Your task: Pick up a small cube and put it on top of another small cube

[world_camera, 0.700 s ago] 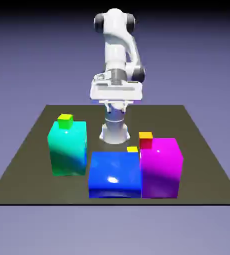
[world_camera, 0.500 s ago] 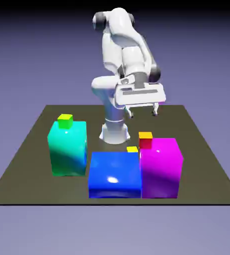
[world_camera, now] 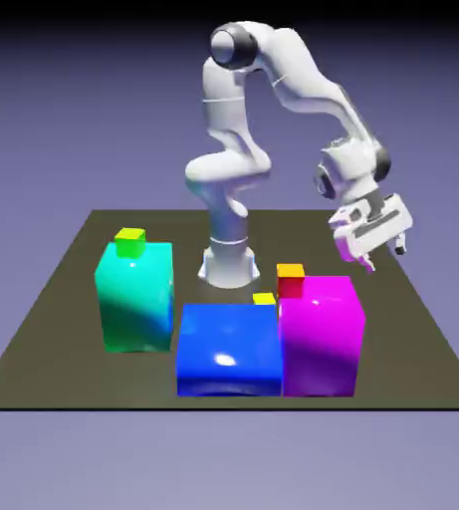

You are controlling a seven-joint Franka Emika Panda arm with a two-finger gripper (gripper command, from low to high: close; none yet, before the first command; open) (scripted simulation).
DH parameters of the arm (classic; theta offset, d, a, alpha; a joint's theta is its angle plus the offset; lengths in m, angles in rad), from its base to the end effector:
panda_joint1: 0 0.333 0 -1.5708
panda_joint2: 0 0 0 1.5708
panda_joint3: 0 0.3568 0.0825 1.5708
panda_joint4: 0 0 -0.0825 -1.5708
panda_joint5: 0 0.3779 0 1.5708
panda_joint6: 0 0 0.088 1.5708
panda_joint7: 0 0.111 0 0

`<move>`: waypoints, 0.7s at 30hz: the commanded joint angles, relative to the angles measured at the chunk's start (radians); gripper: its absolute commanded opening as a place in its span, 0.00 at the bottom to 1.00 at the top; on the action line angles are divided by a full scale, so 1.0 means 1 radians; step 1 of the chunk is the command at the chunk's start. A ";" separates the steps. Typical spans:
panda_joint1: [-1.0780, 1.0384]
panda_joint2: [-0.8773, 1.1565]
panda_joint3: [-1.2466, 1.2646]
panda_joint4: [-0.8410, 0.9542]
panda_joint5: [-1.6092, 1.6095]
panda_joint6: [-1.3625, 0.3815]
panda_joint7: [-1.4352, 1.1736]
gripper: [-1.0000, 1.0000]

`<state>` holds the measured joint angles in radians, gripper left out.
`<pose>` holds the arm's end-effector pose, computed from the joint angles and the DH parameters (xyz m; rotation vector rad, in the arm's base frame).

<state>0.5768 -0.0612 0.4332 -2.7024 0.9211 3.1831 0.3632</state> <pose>0.2832 0.3119 0.3345 -2.6426 0.3678 -0.3636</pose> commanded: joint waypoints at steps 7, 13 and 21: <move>0.040 0.182 0.080 -0.032 0.304 0.170 -0.115 0.50; 0.011 0.291 0.101 -0.078 0.479 0.315 -0.177 0.50; -0.100 0.537 0.112 -0.048 0.131 0.486 0.046 0.50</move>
<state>0.4764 0.4757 0.5454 -2.7503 1.0526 3.6693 0.4090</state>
